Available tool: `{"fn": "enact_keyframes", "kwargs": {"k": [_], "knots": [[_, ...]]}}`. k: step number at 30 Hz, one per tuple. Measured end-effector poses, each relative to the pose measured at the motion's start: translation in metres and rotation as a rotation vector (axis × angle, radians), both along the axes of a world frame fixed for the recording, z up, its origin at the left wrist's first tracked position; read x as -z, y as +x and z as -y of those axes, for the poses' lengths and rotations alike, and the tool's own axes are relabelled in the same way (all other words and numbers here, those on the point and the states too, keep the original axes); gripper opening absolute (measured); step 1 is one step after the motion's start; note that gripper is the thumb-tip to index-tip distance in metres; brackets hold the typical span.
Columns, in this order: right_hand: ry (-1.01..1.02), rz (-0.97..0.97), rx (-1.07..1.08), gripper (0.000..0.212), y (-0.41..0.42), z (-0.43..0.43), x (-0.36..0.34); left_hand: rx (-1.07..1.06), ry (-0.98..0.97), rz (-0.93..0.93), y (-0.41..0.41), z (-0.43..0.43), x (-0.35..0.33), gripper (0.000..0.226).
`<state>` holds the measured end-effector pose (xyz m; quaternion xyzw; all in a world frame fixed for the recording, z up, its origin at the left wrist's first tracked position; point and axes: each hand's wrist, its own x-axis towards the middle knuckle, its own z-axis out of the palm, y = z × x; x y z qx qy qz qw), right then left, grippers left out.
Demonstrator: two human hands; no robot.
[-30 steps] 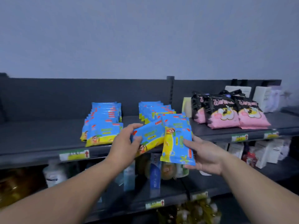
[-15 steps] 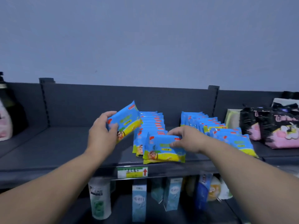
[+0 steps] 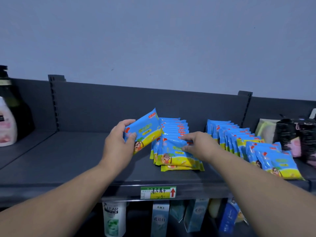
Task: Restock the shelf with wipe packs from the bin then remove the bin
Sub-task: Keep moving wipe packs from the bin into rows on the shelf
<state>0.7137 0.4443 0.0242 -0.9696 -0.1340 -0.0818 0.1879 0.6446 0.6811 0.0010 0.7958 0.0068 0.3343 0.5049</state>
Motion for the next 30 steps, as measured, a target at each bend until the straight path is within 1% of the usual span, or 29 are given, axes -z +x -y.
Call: {"fn": "enact_keyframes", "kwargs": {"k": [2, 5, 8, 10, 12, 14, 15, 17, 20, 22, 24, 27, 30], "knots": [[0.0, -0.021, -0.018, 0.044, 0.007, -0.003, -0.002, 0.004, -0.004, 0.013, 0.003, 0.001, -0.001, 0.032], [-0.028, -0.146, -0.072, 0.048, 0.013, 0.001, -0.011, 0.011, -0.007, 0.01, 0.007, 0.004, -0.006, 0.031], [-0.077, -0.252, -0.117, 0.044, 0.011, 0.009, -0.011, 0.054, -0.065, 0.021, 0.01, 0.01, -0.013, 0.03], [-0.042, -0.214, -0.12, 0.041, 0.01, 0.015, -0.008, 0.103, -0.113, 0.022, 0.013, 0.015, -0.014, 0.03], [-0.001, -0.104, -0.111, 0.04, 0.008, 0.02, -0.006, 0.166, -0.154, -0.008, 0.015, 0.02, -0.016, 0.031], [0.096, -0.015, -0.121, 0.037, 0.006, 0.023, -0.003, 0.238, -0.174, -0.062, 0.015, 0.025, -0.016, 0.032], [0.147, 0.0, -0.135, 0.036, 0.005, 0.026, -0.001, 0.273, -0.173, -0.096, 0.016, 0.028, -0.016, 0.033], [0.232, -0.019, -0.16, 0.041, 0.003, 0.031, 0.003, 0.325, -0.142, -0.15, 0.013, 0.035, -0.014, 0.032], [0.327, -0.085, -0.185, 0.056, 0.002, 0.043, 0.006, 0.341, -0.123, -0.191, 0.011, 0.043, -0.01, 0.029], [0.298, -0.096, -0.194, 0.059, -0.001, 0.048, 0.006, 0.348, -0.141, -0.202, 0.009, 0.048, -0.009, 0.026], [0.255, -0.098, -0.199, 0.055, -0.006, 0.052, 0.004, 0.35, -0.11, -0.216, 0.008, 0.052, -0.008, 0.025], [0.257, -0.145, -0.183, 0.049, -0.013, 0.056, 0.003, 0.336, 0.001, -0.271, 0.006, 0.059, 0.001, 0.024], [0.237, -0.18, -0.152, 0.055, -0.014, 0.062, 0.009, 0.242, 0.129, -0.323, 0.006, 0.065, 0.011, 0.024]]}}
